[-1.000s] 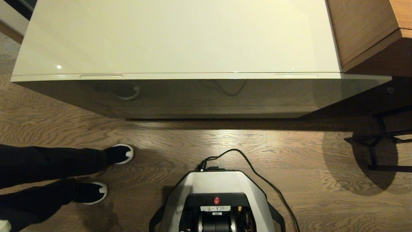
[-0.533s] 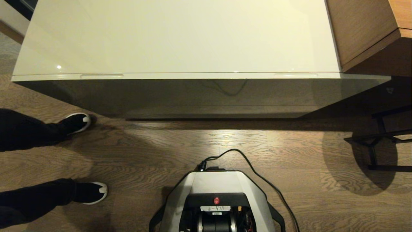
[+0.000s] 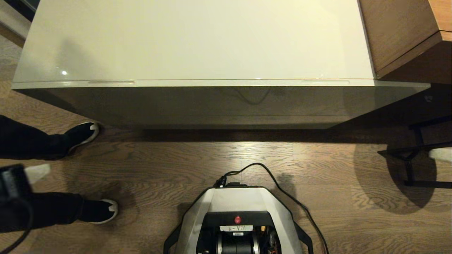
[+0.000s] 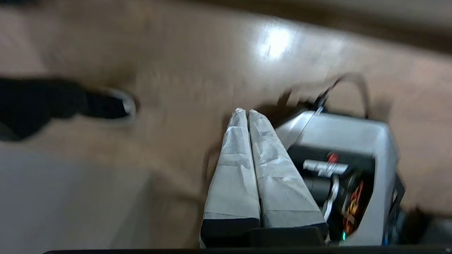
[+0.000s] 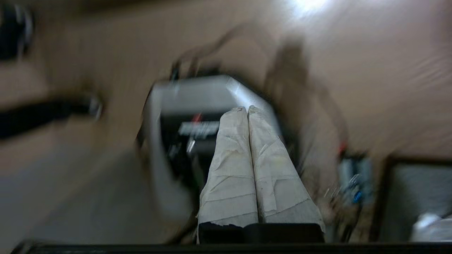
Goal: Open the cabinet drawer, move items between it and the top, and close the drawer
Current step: Open the drawer
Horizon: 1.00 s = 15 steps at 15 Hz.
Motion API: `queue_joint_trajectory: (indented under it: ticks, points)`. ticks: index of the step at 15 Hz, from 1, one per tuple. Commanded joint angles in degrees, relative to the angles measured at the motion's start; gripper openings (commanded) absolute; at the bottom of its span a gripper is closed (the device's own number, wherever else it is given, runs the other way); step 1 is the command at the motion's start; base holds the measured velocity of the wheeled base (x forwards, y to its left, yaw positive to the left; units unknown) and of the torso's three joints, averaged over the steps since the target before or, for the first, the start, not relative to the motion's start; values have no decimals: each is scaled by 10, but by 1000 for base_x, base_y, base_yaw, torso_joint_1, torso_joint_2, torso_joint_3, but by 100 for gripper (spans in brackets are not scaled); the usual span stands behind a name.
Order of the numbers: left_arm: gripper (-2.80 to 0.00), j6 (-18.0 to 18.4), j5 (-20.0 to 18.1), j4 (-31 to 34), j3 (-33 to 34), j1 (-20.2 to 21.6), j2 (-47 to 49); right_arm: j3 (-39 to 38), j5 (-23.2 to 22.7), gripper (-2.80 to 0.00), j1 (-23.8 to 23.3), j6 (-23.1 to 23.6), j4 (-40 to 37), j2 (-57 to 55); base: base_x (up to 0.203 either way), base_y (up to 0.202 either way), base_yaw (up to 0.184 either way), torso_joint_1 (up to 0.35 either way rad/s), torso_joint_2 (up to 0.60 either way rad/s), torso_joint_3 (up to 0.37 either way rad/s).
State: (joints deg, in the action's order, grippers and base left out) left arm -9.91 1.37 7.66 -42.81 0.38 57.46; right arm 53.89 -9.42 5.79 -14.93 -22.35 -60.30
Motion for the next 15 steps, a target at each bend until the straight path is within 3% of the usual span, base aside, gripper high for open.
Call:
queue_joint_trajectory:
  ticks: [1, 4, 7, 12, 15]
  points:
    - [-280, 6, -3, -39, -46, -1, 206, 40, -8, -280, 47, -8, 27, -199, 0, 0, 0, 0, 0, 0]
    - [-280, 15, -3, -183, -80, -10, 328, 103, -1, -280, 80, -20, 89, -316, 0, 0, 0, 0, 0, 0]
    - [-280, 17, -1, -214, -126, -24, 358, 153, 5, -280, 99, -40, 106, -350, 0, 0, 0, 0, 0, 0]
    - [-280, -6, 5, -42, -221, -38, 220, 242, 76, -280, 181, -72, 15, -264, 0, 0, 0, 0, 0, 0]
    - [-280, -9, 6, 47, -264, -38, 169, 285, 113, -280, 186, -68, -37, -256, 0, 0, 0, 0, 0, 0]
